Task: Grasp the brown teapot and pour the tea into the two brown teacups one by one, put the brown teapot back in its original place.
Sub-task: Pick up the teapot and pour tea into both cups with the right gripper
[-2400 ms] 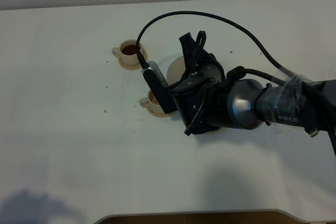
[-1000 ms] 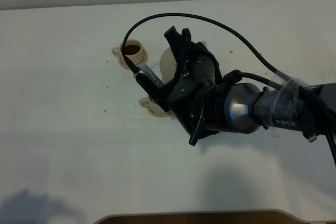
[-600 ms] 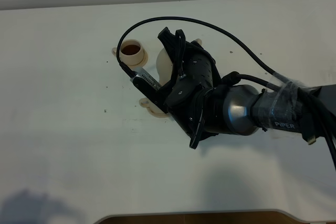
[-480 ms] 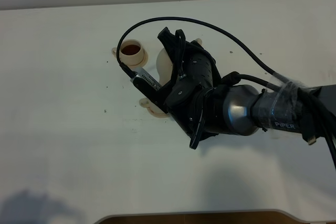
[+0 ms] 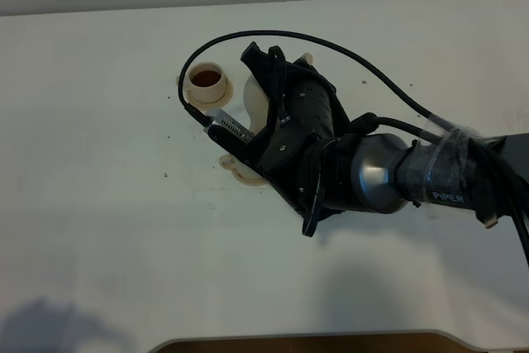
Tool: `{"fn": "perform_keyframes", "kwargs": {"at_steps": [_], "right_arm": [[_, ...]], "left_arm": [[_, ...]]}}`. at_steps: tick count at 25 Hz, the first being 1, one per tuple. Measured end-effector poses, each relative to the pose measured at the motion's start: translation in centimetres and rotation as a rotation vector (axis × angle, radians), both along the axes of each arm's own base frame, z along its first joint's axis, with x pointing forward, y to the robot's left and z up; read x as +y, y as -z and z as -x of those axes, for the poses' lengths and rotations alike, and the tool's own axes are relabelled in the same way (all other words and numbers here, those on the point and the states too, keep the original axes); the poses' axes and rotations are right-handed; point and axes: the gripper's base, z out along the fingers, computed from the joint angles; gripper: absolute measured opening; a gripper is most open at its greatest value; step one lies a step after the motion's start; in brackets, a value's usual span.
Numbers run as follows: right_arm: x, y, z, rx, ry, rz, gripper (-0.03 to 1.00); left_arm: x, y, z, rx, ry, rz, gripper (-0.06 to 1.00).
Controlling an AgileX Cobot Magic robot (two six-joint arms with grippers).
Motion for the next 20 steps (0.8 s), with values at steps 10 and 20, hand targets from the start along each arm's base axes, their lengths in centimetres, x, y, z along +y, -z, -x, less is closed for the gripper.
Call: {"fn": "perform_keyframes", "kwargs": {"at_steps": [10,20], "right_arm": [[0.17,-0.21,-0.09,-0.026,-0.036,0.031,0.12],[0.35,-0.43,-0.18,-0.053,-0.07,0.061,0.12]], "left_arm": [[0.0,0.0,0.0,0.0,0.0,0.0,0.36],[0.0,0.0,0.0,0.0,0.0,0.0,0.36]]}}
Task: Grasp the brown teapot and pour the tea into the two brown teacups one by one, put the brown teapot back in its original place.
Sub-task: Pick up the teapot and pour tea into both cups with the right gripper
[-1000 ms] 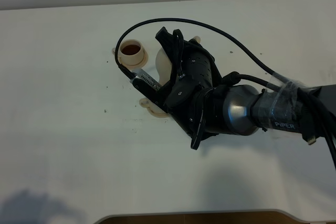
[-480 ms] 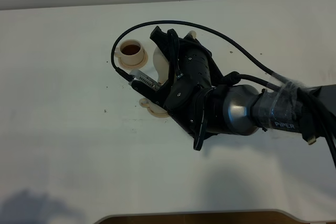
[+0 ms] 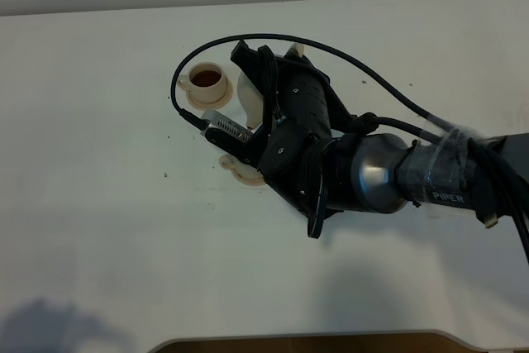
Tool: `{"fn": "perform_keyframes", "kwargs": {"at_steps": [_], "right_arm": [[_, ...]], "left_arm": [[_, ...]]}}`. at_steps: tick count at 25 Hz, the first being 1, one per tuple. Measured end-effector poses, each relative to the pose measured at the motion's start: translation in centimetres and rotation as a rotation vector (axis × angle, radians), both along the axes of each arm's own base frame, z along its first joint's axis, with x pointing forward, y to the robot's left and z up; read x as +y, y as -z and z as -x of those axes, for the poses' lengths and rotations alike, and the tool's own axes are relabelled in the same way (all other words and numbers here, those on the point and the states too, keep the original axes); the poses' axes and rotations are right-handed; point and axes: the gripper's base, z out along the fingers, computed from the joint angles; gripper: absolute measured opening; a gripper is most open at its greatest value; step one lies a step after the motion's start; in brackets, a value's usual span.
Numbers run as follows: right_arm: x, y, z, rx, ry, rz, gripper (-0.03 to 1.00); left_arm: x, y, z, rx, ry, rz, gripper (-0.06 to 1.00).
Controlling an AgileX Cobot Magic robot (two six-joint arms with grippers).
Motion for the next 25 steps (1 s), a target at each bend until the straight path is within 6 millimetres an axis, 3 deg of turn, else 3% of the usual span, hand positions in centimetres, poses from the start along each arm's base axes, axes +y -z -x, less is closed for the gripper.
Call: {"fn": "perform_keyframes", "kwargs": {"at_steps": [25], "right_arm": [[0.28,-0.31,-0.11,-0.043,-0.068,0.087,0.12]], "left_arm": [[0.0,0.0,0.0,0.0,0.0,0.0,0.36]]}}
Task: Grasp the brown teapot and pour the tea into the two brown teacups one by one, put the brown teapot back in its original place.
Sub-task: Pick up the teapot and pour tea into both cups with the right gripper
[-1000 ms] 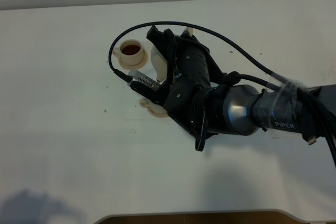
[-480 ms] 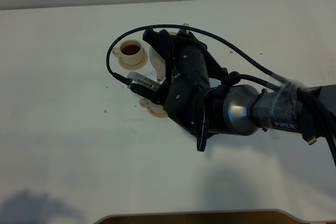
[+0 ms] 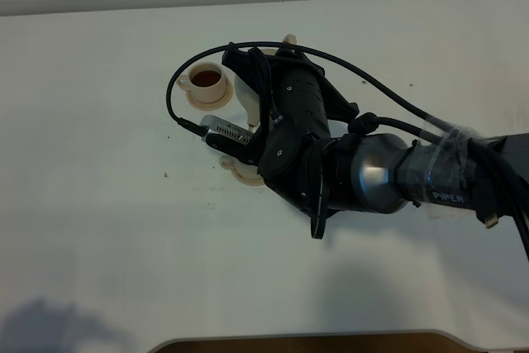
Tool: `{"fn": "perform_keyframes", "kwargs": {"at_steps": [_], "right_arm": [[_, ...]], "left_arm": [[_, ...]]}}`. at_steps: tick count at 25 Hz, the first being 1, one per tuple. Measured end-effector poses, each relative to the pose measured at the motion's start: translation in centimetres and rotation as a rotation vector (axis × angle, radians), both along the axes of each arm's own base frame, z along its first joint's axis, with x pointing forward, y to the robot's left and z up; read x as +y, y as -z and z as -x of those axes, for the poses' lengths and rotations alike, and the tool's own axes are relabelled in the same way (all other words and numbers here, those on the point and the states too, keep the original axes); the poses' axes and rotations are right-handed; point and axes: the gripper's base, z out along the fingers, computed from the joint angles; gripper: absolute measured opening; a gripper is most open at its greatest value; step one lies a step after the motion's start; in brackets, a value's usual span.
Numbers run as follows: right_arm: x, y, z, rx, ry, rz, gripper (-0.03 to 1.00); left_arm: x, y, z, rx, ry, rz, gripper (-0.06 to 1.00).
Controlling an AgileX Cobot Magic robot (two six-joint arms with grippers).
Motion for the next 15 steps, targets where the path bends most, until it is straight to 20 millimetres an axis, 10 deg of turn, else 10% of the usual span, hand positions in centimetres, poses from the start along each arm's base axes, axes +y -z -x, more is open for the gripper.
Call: {"fn": "perform_keyframes", "kwargs": {"at_steps": [15], "right_arm": [[-0.04,-0.03,-0.02,-0.01,-0.022,0.072,0.12]], "left_arm": [[0.0,0.0,0.0,0.0,0.0,0.0,0.36]]}}
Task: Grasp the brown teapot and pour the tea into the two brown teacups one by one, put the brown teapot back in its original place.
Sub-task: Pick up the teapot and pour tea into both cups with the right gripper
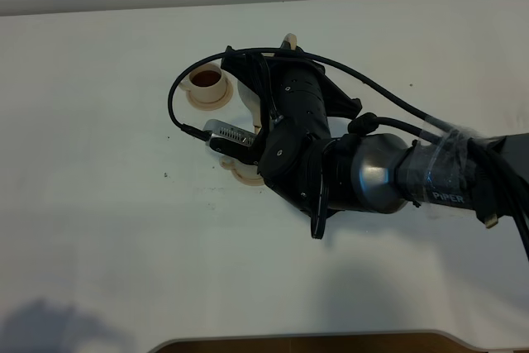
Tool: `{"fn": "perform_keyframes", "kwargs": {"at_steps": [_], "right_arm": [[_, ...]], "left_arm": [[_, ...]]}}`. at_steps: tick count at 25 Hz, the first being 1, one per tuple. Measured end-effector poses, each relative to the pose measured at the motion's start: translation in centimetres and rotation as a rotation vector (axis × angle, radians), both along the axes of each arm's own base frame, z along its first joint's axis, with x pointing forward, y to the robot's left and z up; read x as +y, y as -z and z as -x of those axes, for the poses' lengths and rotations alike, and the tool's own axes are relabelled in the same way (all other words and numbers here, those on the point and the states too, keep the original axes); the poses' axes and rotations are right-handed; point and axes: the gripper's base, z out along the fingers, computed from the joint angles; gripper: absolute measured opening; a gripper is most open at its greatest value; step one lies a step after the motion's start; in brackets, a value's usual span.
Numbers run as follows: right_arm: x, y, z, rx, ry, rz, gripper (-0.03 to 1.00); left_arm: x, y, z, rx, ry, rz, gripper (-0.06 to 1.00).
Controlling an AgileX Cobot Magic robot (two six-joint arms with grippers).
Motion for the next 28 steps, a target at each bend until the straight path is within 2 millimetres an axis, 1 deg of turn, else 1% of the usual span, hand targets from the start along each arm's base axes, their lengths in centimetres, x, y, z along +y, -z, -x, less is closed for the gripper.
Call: {"fn": "perform_keyframes", "kwargs": {"at_steps": [11,28], "right_arm": [[-0.02,-0.01,-0.01,-0.004,-0.01,0.031,0.12],[-0.02,-0.01,-0.01,-0.004,-0.01,0.031,0.12]], "left_arm": [[0.0,0.0,0.0,0.0,0.0,0.0,0.36],[0.0,0.0,0.0,0.0,0.0,0.0,0.36]]}}
